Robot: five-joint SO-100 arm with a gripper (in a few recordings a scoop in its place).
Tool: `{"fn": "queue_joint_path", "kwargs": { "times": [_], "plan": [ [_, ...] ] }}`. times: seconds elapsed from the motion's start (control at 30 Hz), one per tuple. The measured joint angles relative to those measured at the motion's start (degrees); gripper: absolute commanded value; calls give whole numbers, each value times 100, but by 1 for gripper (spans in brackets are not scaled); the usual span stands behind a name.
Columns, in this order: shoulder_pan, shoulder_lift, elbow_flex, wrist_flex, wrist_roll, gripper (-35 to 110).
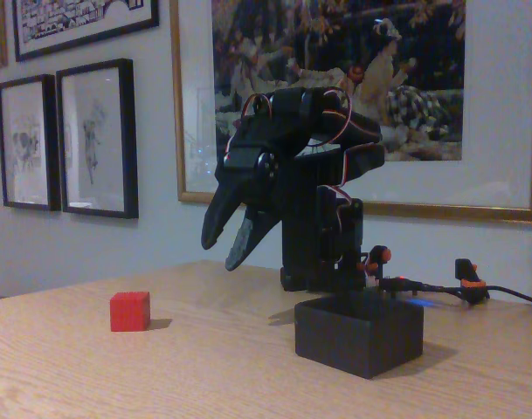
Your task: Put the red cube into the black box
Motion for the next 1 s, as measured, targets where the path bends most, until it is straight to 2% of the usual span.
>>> {"fn": "queue_joint_path", "kwargs": {
  "times": [0.2, 0.63, 1.0],
  "plan": [
    [44, 1222, 246, 562, -105, 17],
    [141, 1327, 290, 492, -185, 21],
    [-114, -1925, -1239, -835, -1714, 23]
  ]
}}
